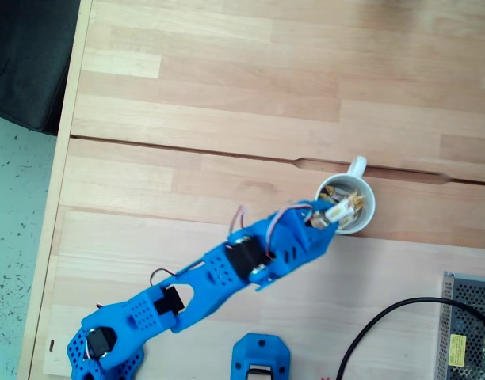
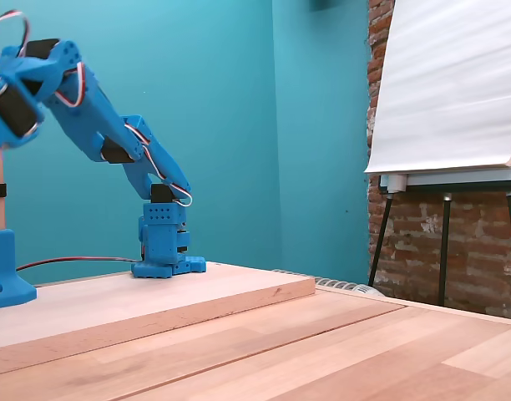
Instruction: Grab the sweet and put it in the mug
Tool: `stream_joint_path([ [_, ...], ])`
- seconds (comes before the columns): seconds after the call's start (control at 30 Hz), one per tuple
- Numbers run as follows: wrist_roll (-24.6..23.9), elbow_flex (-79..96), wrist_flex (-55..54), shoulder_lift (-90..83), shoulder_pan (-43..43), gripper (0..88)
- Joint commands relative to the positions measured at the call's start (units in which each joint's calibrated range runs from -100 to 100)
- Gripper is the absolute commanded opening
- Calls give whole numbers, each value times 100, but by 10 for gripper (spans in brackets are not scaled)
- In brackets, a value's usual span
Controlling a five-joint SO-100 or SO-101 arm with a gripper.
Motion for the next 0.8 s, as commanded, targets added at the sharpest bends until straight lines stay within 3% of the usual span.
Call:
stream_joint_path([
  [0.0,127,284,-59,-555,117,39],
  [0.6,127,551,-59,-563,80,42],
  [0.77,122,560,-59,-563,-58,85],
])
